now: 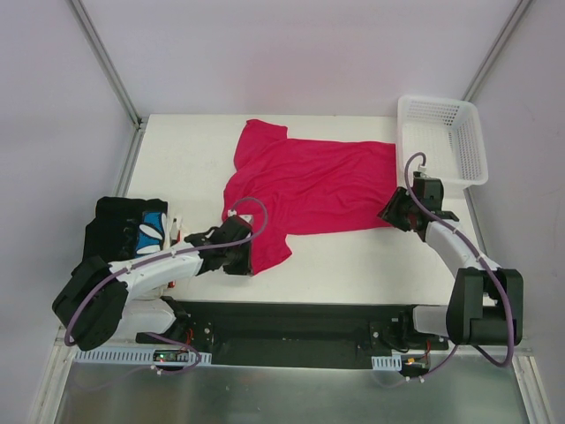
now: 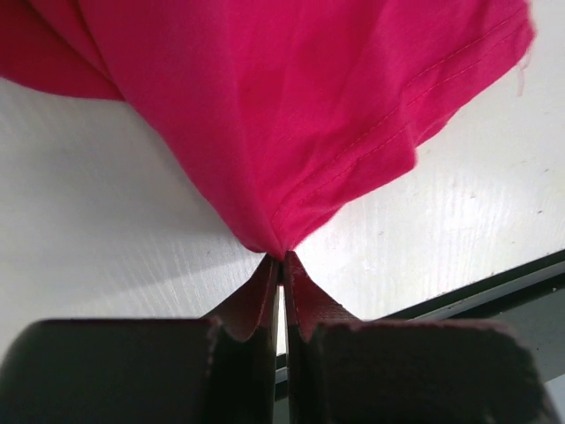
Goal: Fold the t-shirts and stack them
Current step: Flatten out the tshirt
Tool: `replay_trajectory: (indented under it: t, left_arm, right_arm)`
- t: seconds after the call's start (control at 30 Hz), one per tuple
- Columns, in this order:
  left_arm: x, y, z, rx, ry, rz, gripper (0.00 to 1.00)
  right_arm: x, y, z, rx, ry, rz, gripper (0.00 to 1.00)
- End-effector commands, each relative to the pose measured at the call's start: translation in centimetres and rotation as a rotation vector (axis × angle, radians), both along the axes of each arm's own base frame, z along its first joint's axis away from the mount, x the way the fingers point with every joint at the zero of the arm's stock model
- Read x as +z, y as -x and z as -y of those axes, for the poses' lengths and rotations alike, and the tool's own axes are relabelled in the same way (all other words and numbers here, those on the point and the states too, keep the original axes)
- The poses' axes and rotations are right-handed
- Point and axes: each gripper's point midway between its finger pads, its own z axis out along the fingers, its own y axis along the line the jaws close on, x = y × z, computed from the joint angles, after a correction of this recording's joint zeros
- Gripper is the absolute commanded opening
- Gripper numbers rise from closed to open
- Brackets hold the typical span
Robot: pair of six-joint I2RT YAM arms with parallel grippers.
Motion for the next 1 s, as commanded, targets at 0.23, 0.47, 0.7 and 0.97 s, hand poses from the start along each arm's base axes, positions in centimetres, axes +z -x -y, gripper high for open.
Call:
replay_trajectory:
  t: [0.23,0.47,0.7,0.97]
  left_arm:
    - [10.2,-6.9,1.6,-0.055,-0.042,0.314,0.00]
    - [15.7,-10.1,0.9,-0.034,-0.100,0.490,0.00]
    - [23.3,-14.8,-0.4,0.015,-0.149,0.668,0.00]
    - [31.6,-20.0,-2.8,0.082,-0.183,0.835,0.00]
  right_arm:
    - [0.5,-0.9,0.5,-0.017,-0.020,0.018,0.38]
    - [-0.8,0.2,0.9,-0.037,0.001,-0.020,0.42]
    - [-1.3,0.3,0.4,-0.038,-0.032,-0.043,0.42]
    - [-3.3,2.6,0.7,-0.045,-0.012,-0.107,0.42]
